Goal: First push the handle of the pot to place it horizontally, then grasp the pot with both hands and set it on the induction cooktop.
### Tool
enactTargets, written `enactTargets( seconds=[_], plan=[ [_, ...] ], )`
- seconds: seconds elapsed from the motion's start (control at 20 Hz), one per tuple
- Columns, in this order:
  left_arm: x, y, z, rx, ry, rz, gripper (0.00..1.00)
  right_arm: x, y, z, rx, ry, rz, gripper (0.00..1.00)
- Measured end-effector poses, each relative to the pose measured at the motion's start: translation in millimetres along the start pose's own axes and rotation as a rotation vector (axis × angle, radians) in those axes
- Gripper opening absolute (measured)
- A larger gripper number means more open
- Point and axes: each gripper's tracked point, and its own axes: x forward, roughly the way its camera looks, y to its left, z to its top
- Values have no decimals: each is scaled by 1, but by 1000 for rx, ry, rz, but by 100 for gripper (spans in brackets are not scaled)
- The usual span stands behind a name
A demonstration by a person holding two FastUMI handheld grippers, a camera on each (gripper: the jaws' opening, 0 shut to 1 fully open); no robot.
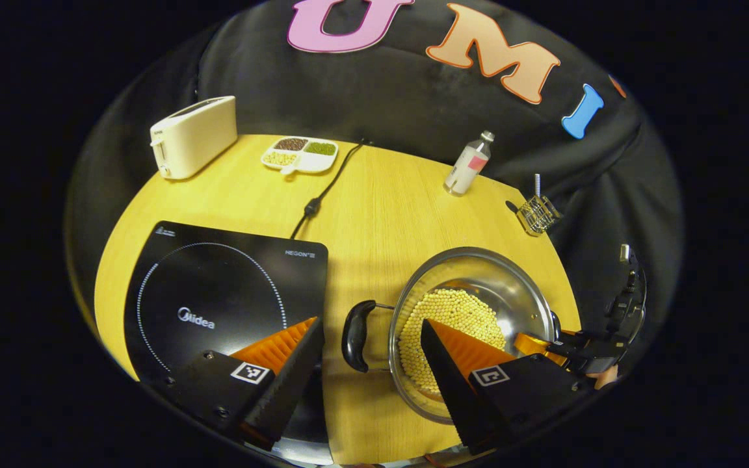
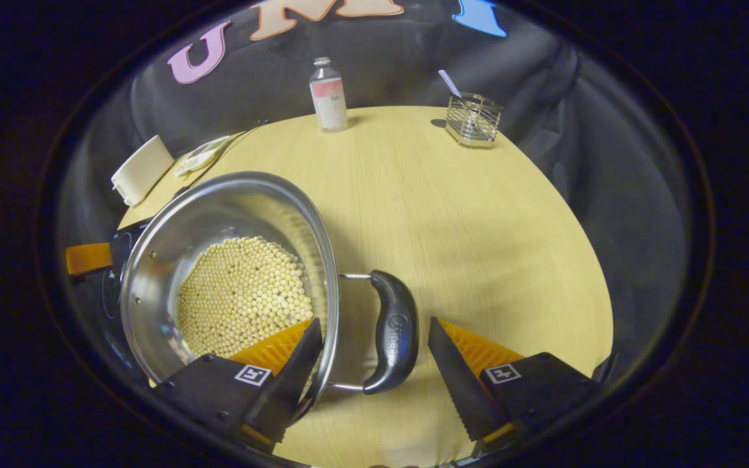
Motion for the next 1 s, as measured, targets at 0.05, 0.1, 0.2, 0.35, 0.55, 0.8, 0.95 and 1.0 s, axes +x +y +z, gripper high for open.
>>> enactTargets(
  seconds=[0.05,0.1,0.2,0.35,0.55,0.8,0.95,1.0],
  plan=[
    [5,0,-3,-4,17,-2,97,1,0,-1,2,6,4,100],
    [9,-1,-4,-8,31,-9,97,0,1,-2,4,10,6,100],
    [16,-5,-6,-11,48,-25,97,0,0,-1,3,9,7,100],
    [25,-4,-9,-11,74,-20,97,0,1,-3,1,13,12,100],
    [38,-4,-19,-33,132,-17,97,-1,1,-4,-10,18,23,100],
    [52,1,-23,-16,169,9,95,4,4,-5,-4,43,40,100],
    [57,4,-27,7,195,50,93,7,6,-7,9,64,53,100],
    [59,7,-29,26,208,68,93,7,6,-8,12,70,53,100]
  ],
)
